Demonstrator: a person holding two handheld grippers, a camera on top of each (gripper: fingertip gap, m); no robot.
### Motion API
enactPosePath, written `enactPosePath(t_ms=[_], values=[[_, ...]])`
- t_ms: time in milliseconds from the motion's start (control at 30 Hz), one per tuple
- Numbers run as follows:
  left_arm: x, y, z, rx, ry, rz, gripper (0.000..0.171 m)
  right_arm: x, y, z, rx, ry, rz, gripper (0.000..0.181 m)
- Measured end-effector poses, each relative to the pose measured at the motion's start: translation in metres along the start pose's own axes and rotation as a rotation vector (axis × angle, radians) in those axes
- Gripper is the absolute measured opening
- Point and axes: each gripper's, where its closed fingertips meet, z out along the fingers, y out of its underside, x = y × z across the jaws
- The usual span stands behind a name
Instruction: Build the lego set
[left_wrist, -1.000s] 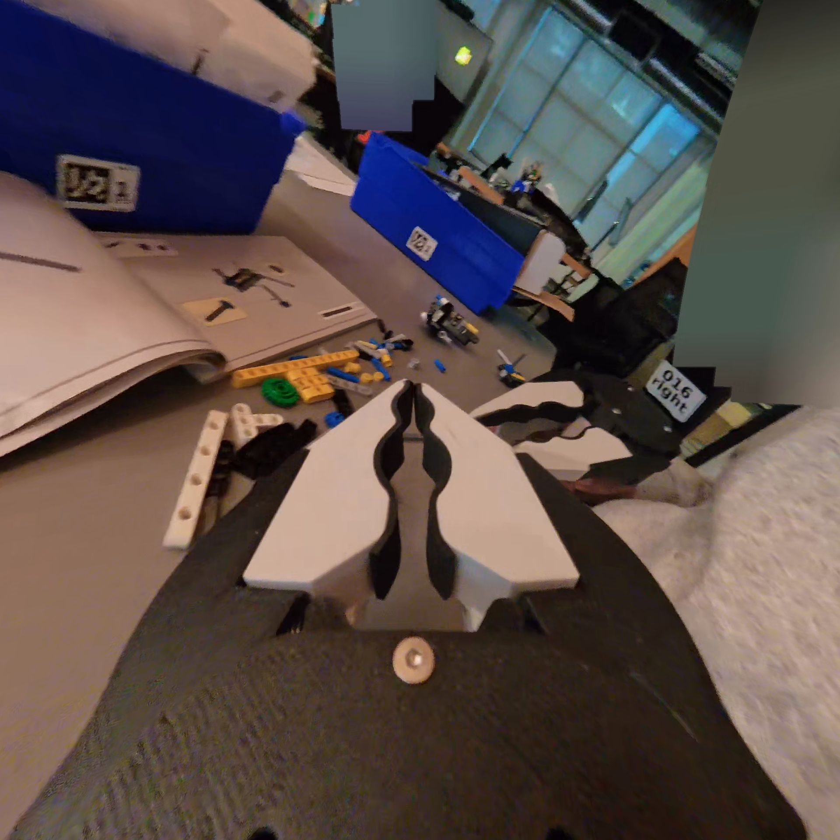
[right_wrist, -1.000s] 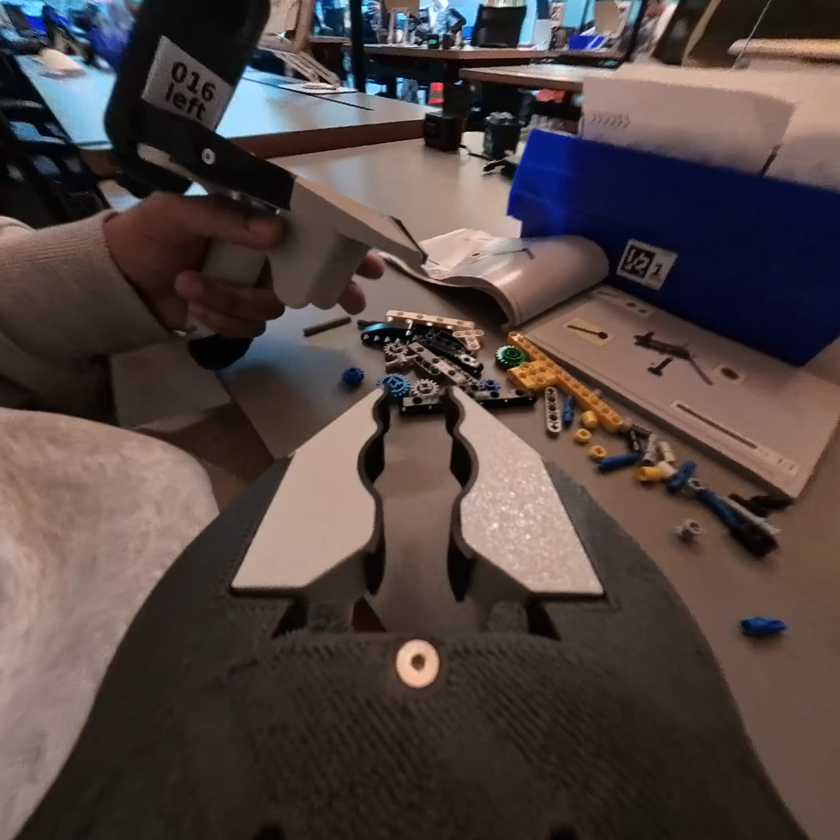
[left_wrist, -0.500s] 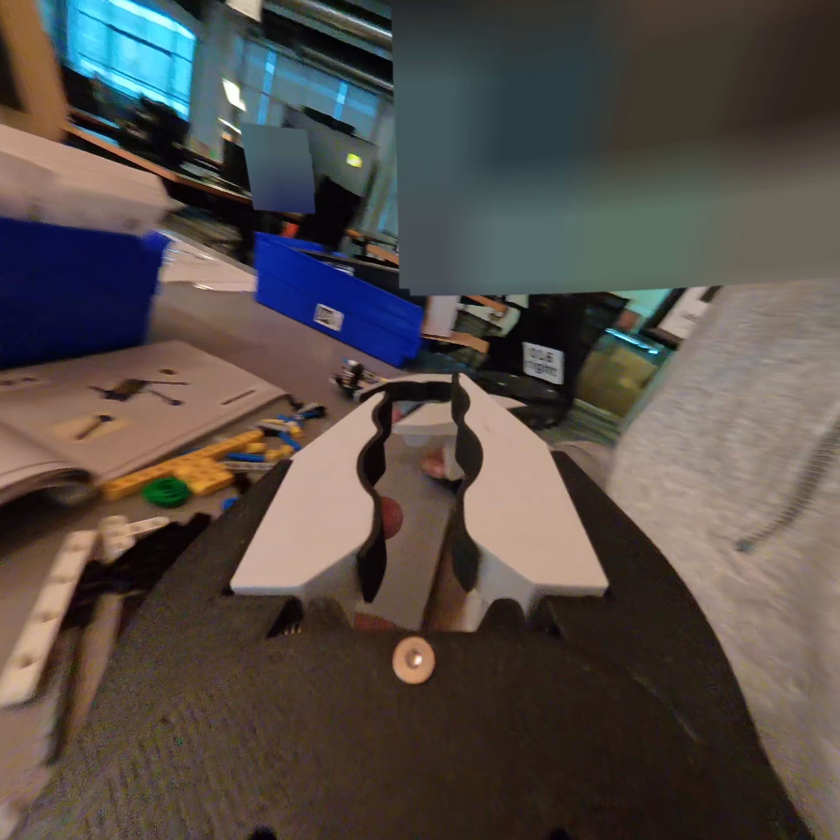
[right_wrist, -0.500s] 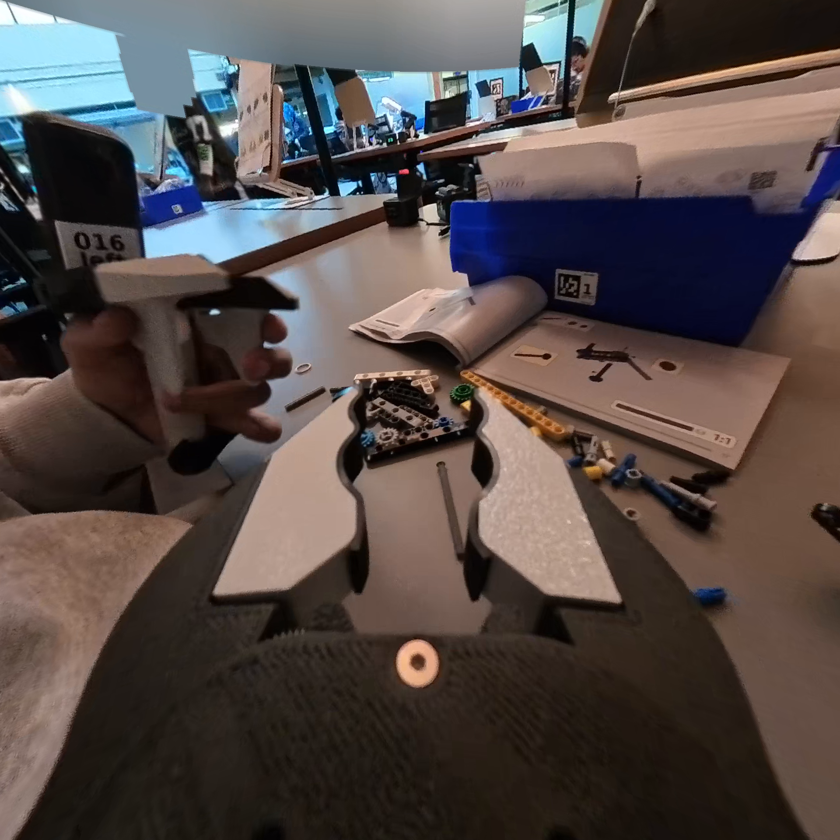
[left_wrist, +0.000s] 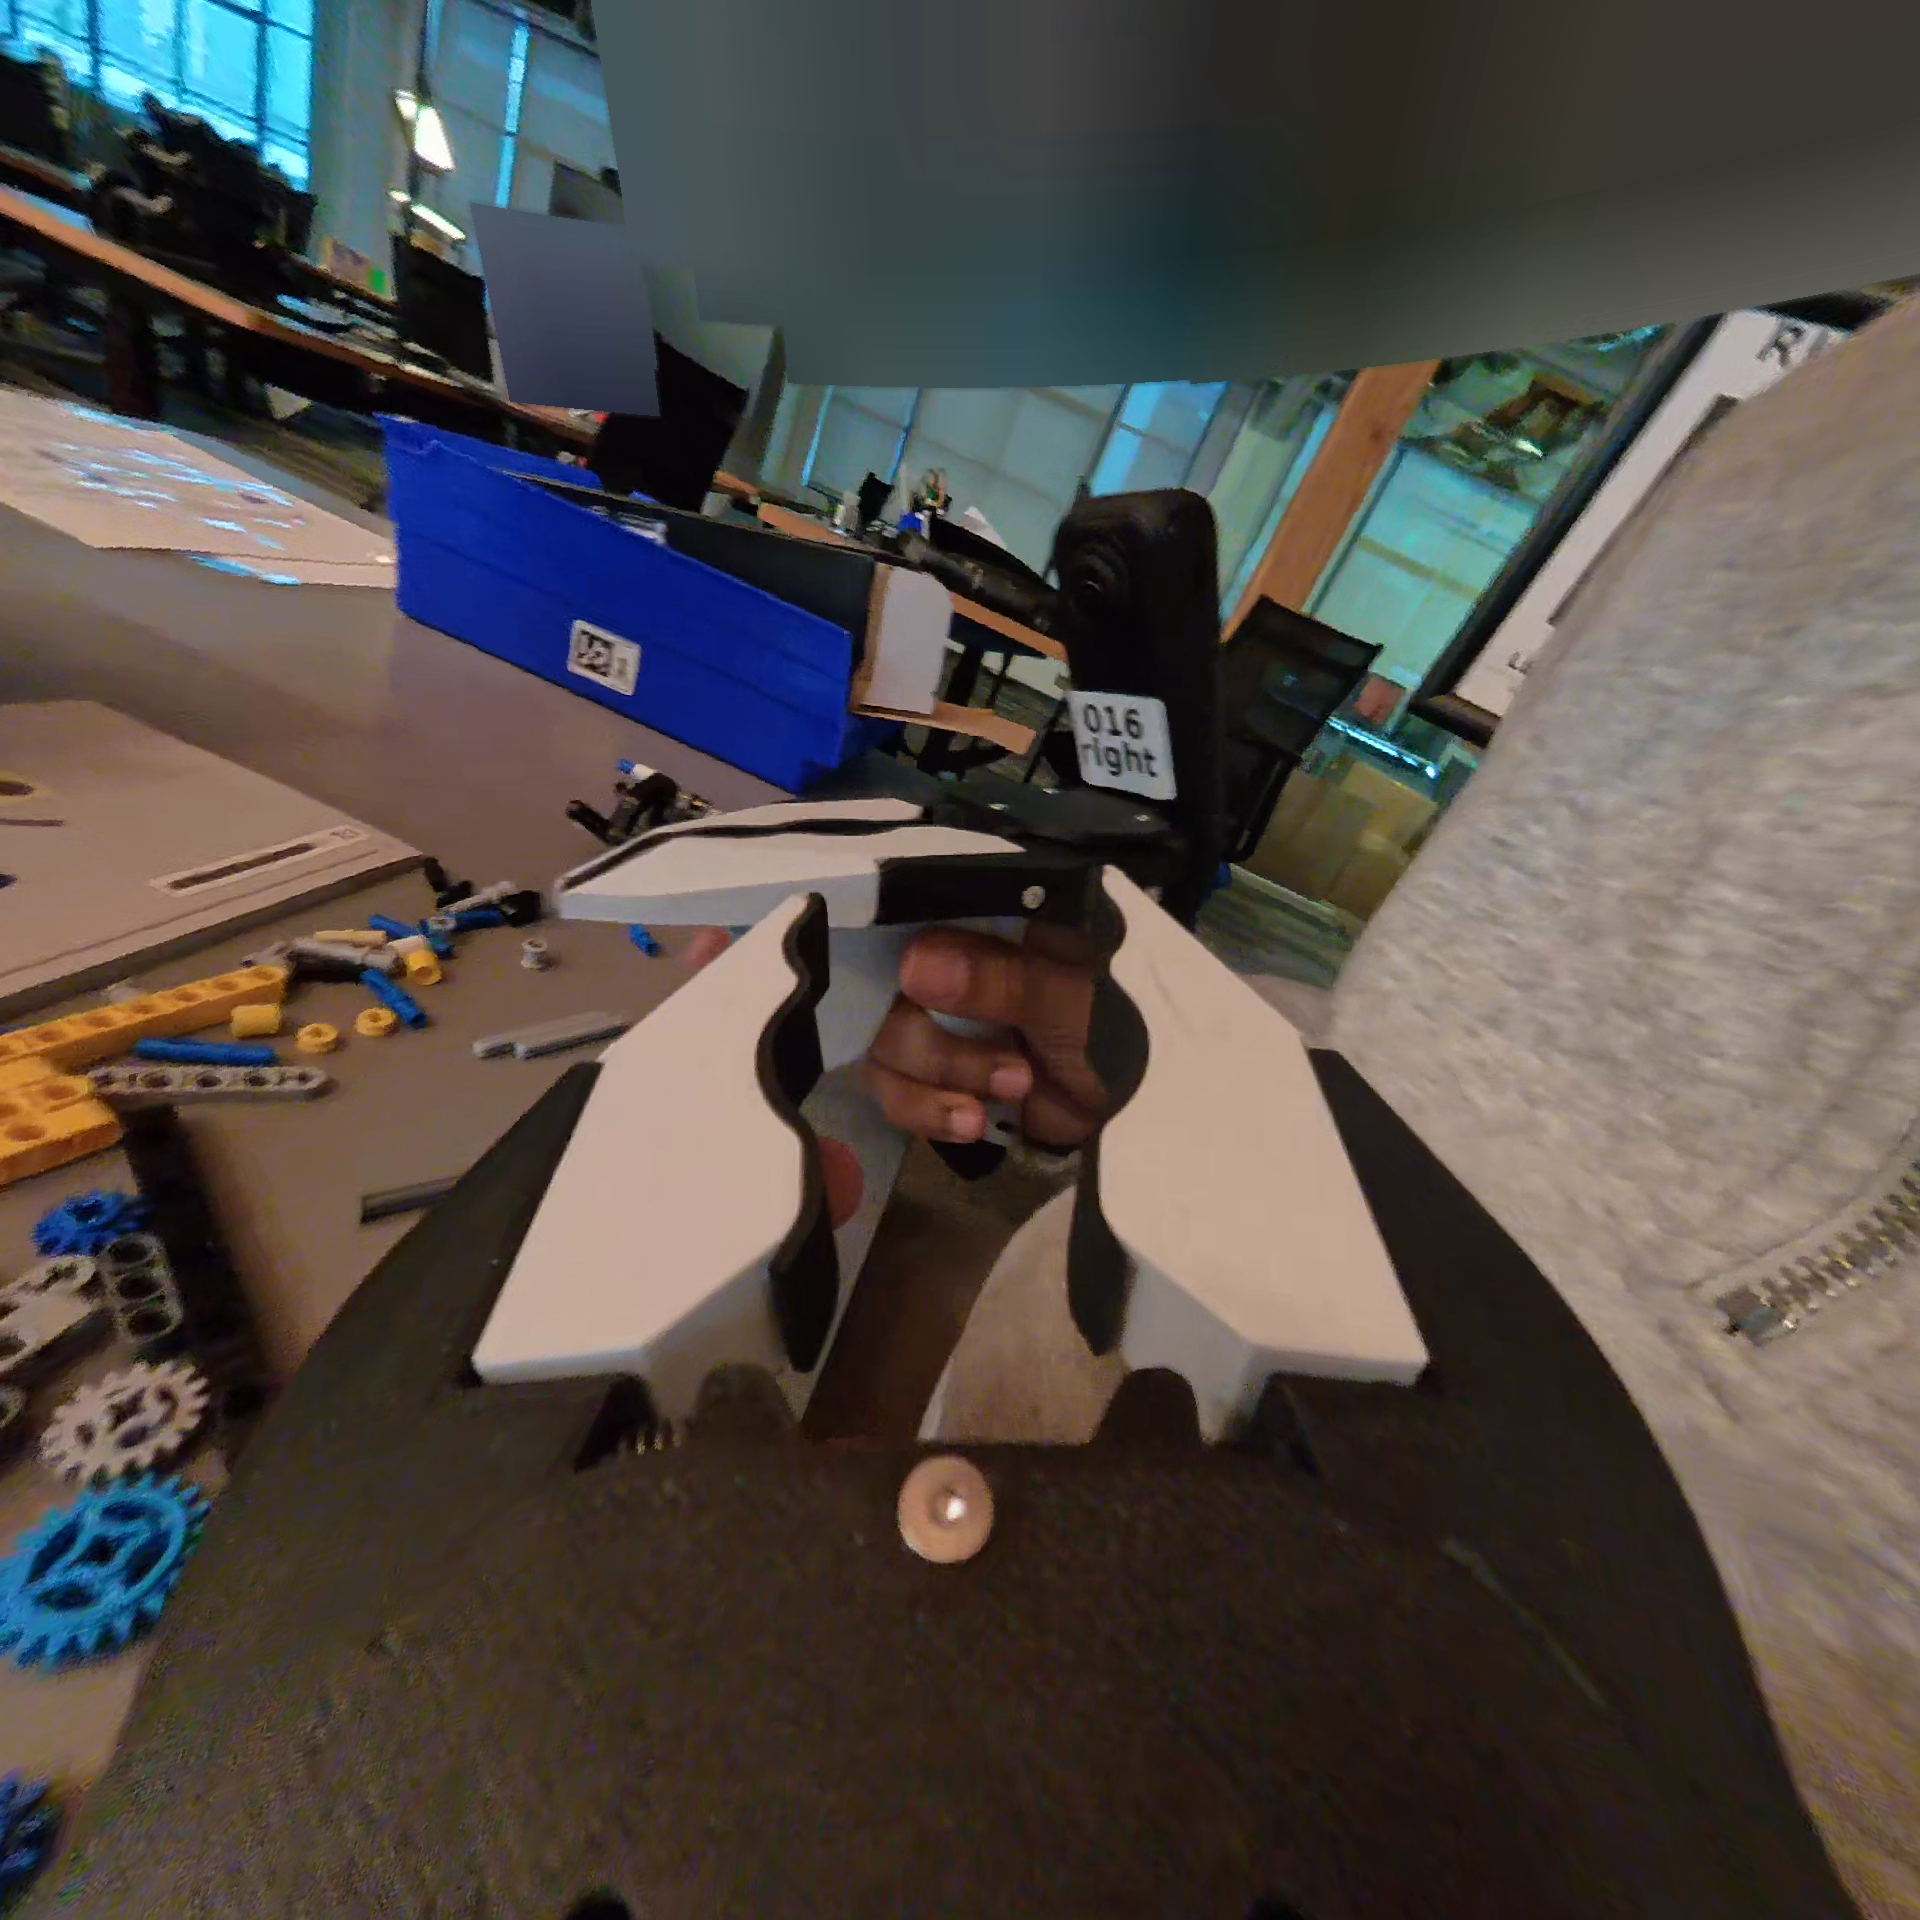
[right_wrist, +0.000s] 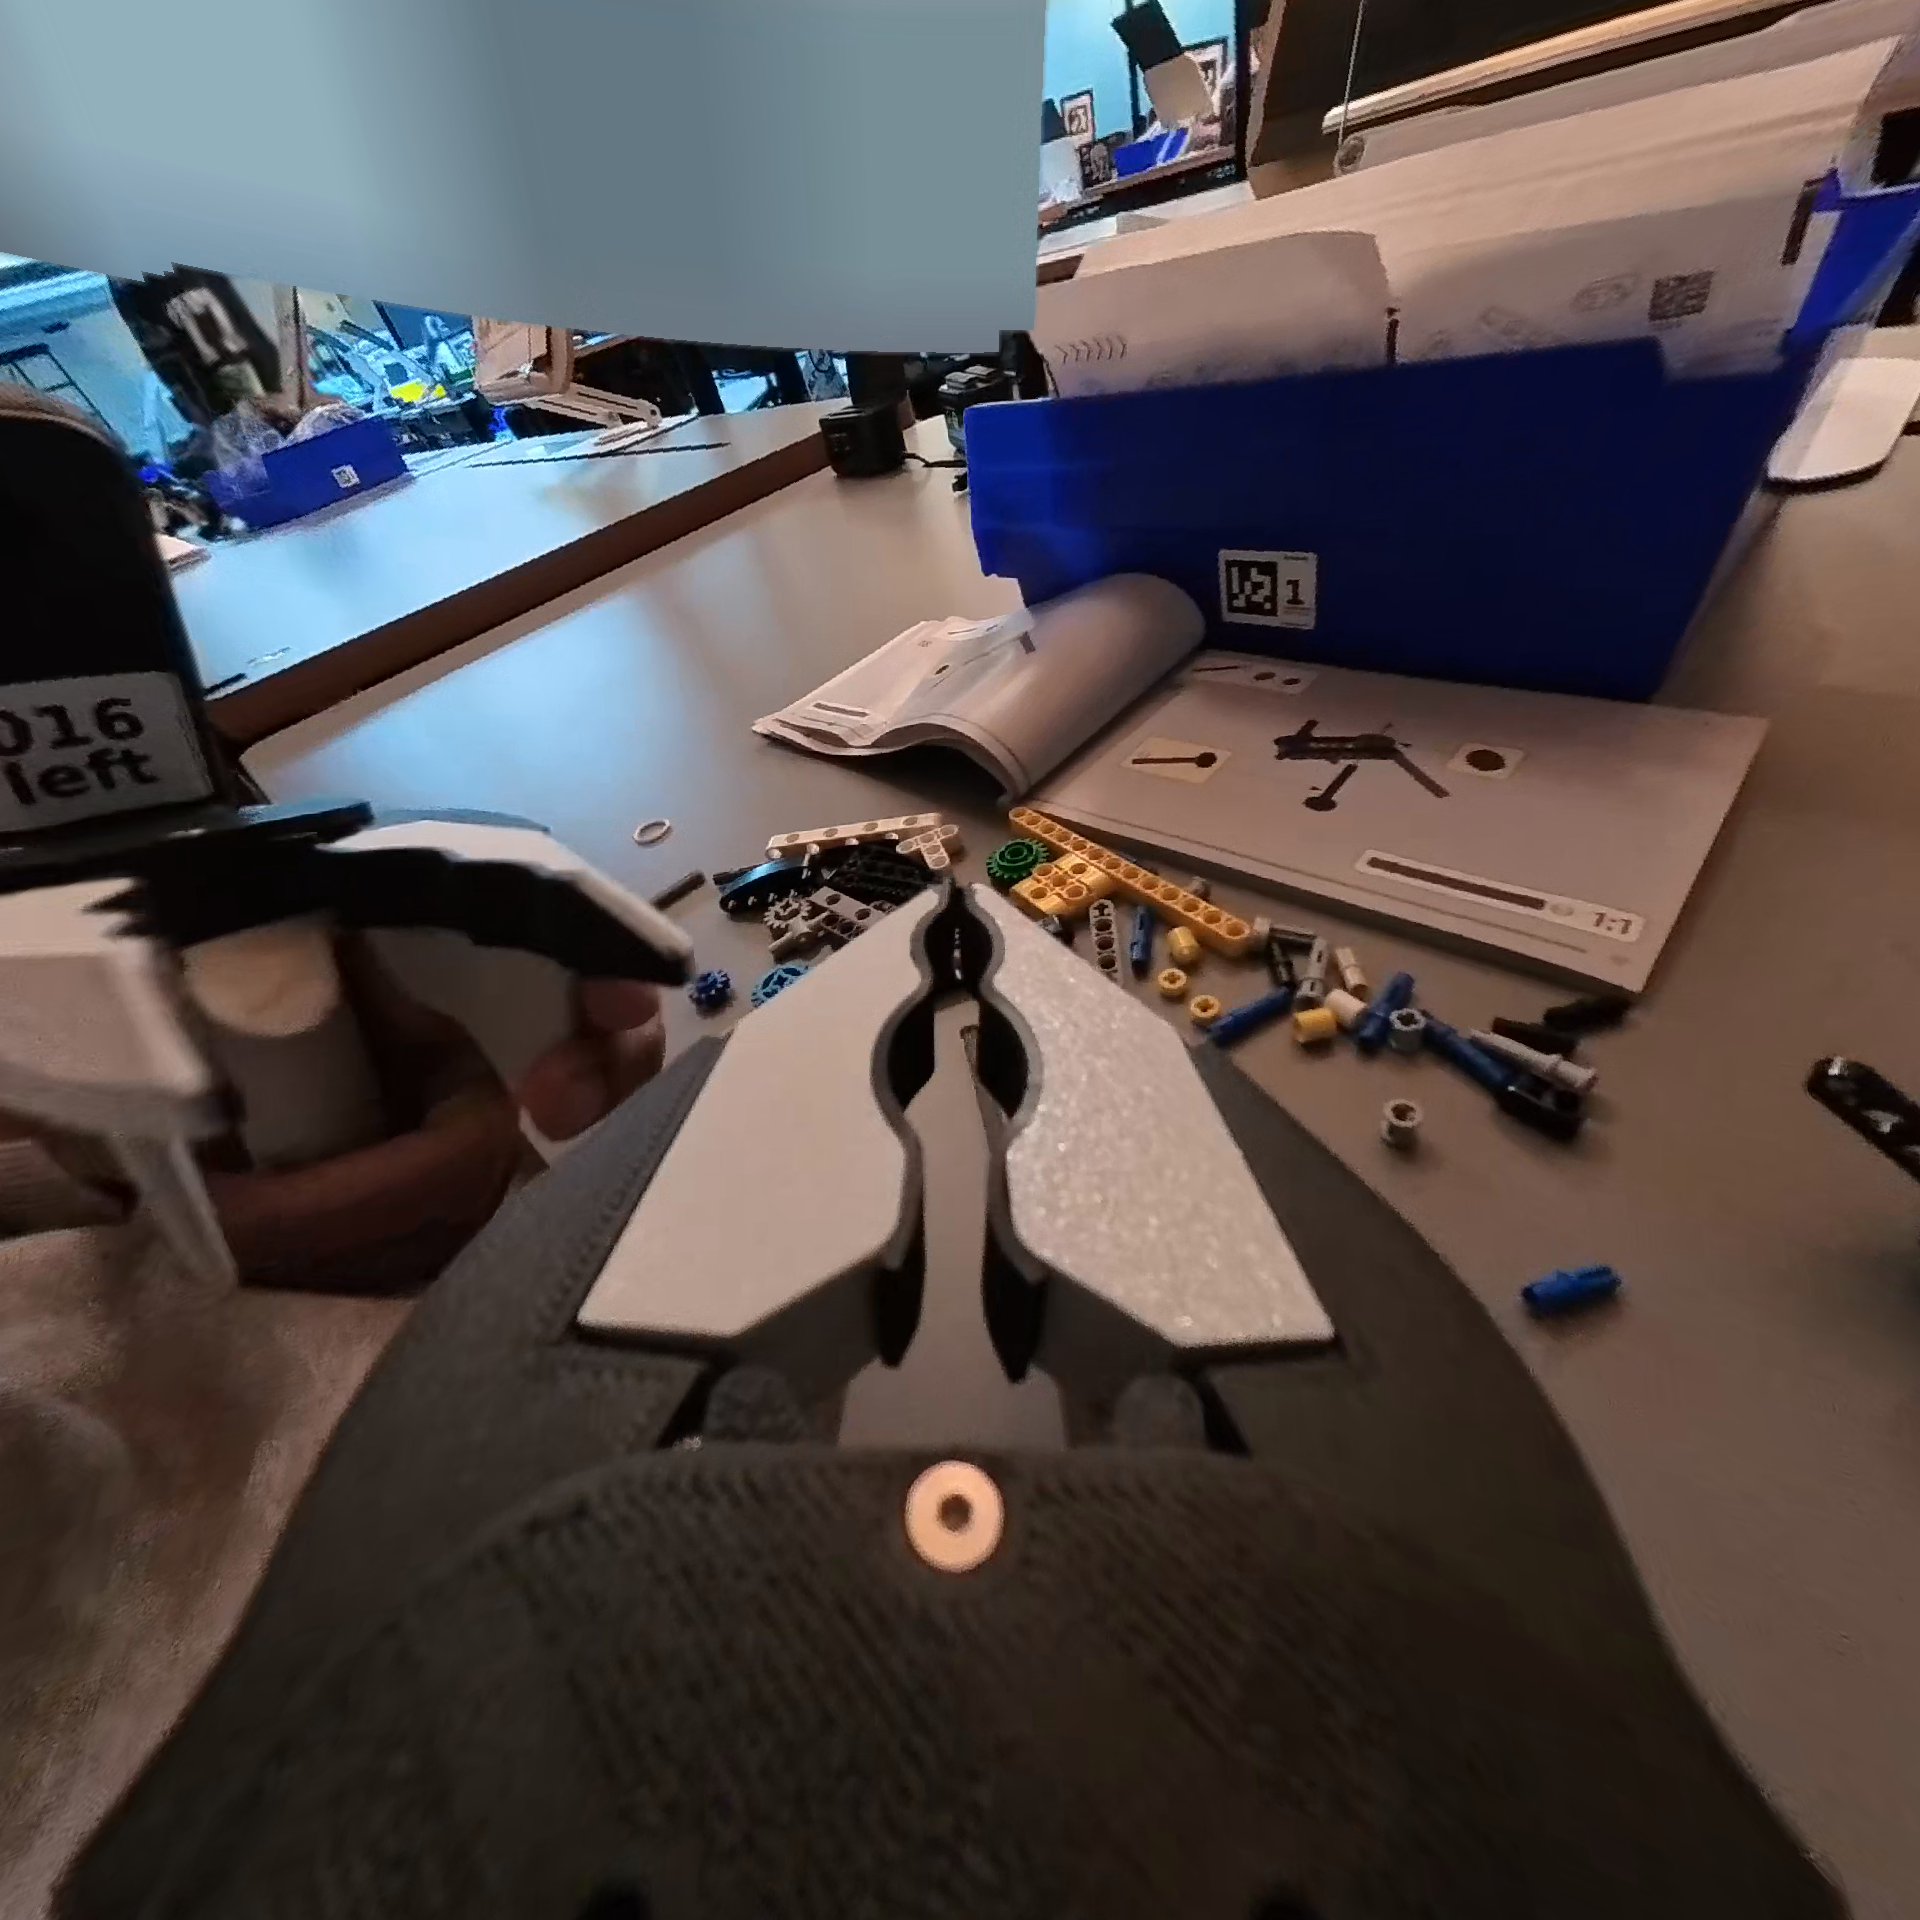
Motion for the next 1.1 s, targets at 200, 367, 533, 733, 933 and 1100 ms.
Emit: enactPosePath(t_ms=[200, 367, 533, 733, 933, 1100], values=[[-0.025, 0.006, -0.001, -0.022, -0.115, -0.062, 0.034, 0.002, 0.014, 0.008, -0.062, 0.058, -0.032, 0.000], [-0.030, 0.010, -0.001, -0.023, -0.161, -0.021, 0.025, -0.008, 0.023, 0.012, -0.086, 0.093, -0.194, 0.000], [-0.033, 0.013, 0.000, -0.038, -0.172, -0.020, 0.023, -0.016, 0.024, 0.012, -0.071, 0.044, -0.190, 0.000], [-0.033, 0.011, -0.002, -0.013, -0.175, -0.004, 0.018, -0.019, 0.022, 0.009, -0.049, -0.017, -0.106, 0.004], [-0.036, 0.005, -0.004, 0.019, -0.159, -0.058, 0.018, -0.016, 0.017, 0.006, -0.018, -0.026, -0.044, 0.005], [-0.030, 0.008, -0.003, 0.008, -0.152, 0.005, 0.018, -0.009, 0.012, 0.001, 0.018, -0.056, 0.085, 0.009]])
